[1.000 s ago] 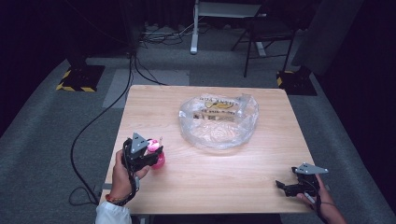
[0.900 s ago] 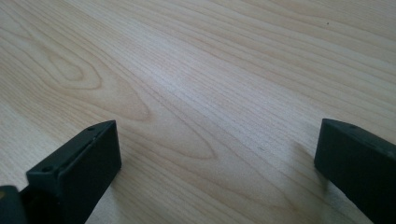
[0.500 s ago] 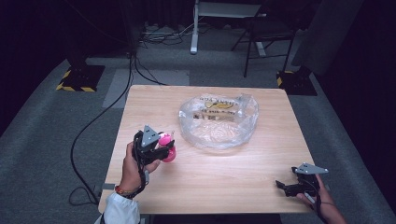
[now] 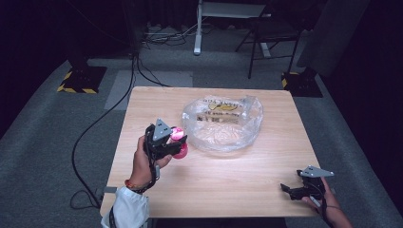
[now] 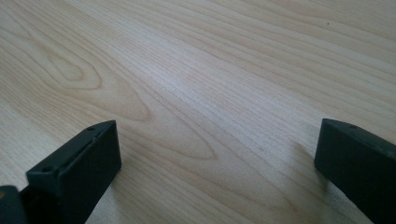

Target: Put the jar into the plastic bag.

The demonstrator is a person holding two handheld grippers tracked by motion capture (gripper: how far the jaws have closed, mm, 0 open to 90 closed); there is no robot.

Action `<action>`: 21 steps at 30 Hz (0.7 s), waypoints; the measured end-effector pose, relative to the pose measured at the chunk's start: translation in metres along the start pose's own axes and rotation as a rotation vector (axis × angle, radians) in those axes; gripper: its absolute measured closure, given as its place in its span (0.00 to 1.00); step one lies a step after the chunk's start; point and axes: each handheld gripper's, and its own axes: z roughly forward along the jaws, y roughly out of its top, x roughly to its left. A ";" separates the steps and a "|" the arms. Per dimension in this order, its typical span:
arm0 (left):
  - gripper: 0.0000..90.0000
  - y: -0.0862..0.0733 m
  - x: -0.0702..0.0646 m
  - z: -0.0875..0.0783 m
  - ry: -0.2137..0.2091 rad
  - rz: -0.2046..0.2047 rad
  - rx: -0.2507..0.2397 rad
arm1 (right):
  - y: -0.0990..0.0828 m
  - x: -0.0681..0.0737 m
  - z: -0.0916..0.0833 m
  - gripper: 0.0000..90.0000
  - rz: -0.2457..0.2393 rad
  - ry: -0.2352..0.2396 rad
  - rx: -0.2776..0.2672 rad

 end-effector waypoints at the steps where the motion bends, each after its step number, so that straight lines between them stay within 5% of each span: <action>1: 0.54 0.003 -0.001 0.001 -0.003 0.001 -0.005 | 0.000 0.000 0.000 0.00 0.000 0.000 0.000; 21: 0.54 0.057 -0.024 0.044 -0.067 0.051 -0.042 | 0.000 0.000 0.000 0.00 0.000 0.001 0.000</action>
